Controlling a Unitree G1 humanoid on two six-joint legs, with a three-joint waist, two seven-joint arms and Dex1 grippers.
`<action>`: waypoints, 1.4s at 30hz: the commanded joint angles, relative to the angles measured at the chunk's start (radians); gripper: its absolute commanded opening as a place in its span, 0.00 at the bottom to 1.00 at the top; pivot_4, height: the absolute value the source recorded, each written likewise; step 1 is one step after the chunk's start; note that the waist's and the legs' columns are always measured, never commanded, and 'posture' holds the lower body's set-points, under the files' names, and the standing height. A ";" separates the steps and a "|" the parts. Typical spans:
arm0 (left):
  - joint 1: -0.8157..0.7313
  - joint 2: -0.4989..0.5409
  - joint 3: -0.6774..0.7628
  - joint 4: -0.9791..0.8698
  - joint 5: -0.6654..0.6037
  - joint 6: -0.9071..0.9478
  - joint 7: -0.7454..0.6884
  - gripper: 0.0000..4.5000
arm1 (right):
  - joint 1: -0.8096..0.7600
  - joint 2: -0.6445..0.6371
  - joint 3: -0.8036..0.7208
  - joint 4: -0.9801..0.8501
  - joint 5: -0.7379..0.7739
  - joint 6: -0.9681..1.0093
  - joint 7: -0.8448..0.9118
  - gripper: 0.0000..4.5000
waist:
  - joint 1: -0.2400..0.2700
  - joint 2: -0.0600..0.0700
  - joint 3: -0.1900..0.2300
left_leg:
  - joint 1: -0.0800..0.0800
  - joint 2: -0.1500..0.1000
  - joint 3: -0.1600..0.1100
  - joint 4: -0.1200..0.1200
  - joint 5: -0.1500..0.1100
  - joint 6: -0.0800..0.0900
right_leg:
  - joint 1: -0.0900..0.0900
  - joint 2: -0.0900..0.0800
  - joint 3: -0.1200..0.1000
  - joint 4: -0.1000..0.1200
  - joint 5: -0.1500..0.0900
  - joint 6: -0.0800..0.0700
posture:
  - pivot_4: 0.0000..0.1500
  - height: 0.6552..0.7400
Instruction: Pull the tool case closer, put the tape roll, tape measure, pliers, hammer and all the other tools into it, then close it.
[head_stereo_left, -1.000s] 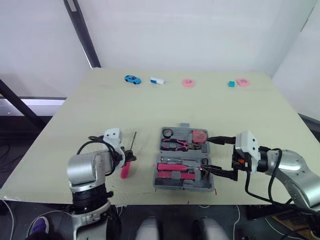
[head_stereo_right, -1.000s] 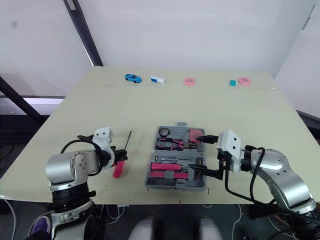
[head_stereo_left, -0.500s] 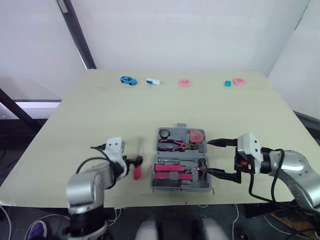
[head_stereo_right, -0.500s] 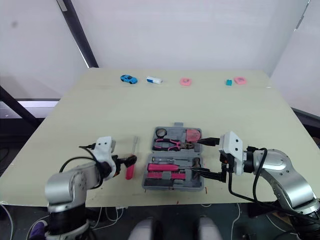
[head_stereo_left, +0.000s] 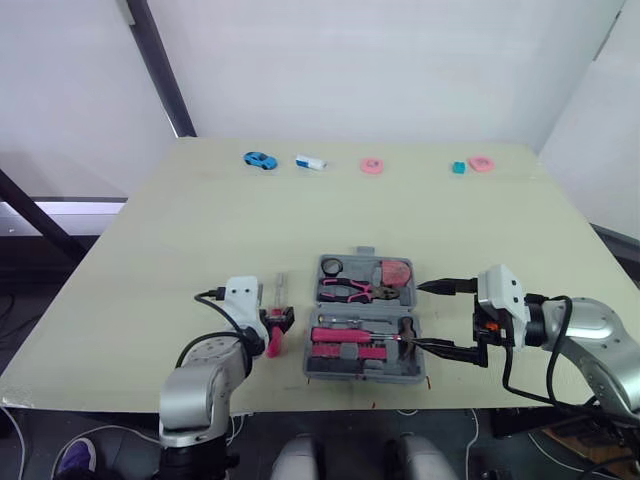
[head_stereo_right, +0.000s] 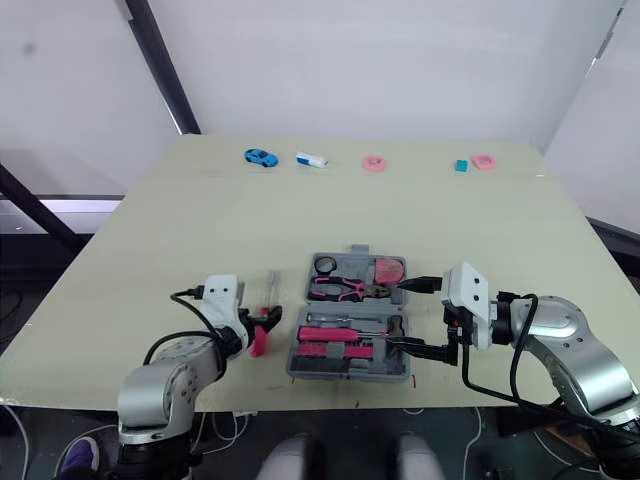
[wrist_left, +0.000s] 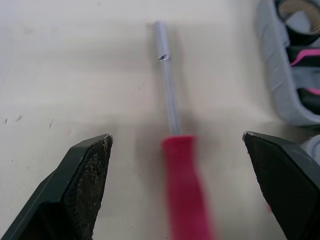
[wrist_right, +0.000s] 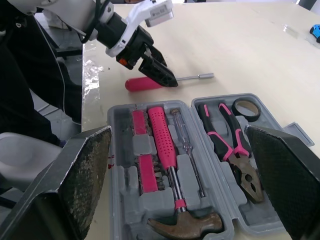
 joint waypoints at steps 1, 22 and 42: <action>0.002 -0.011 0.009 -0.008 -0.005 -0.021 0.017 0.99 | -0.021 -0.013 -0.039 -0.016 0.019 0.001 0.009 1.00 | 0.000 0.000 0.000 | 0.000 0.000 0.000 0.000 0.000 0.000 | 0.000 0.000 0.000 0.000 0.000 0.000 | 1.00 1.00; -0.044 -0.062 0.047 0.092 -0.032 -0.058 0.060 0.10 | -0.035 -0.017 -0.041 -0.002 0.018 -0.003 0.010 1.00 | 0.001 0.001 0.000 | 0.000 0.000 0.000 0.000 0.000 0.000 | 0.000 0.000 0.000 0.000 0.000 0.000 | 1.00 1.00; 0.053 0.377 -0.100 0.165 -0.084 -0.355 -0.393 0.10 | -0.043 0.020 -0.021 0.016 -0.001 -0.022 -0.014 1.00 | -0.002 0.001 0.000 | 0.000 0.001 0.001 -0.001 0.000 0.000 | -0.001 0.000 0.000 0.000 -0.002 -0.003 | 1.00 1.00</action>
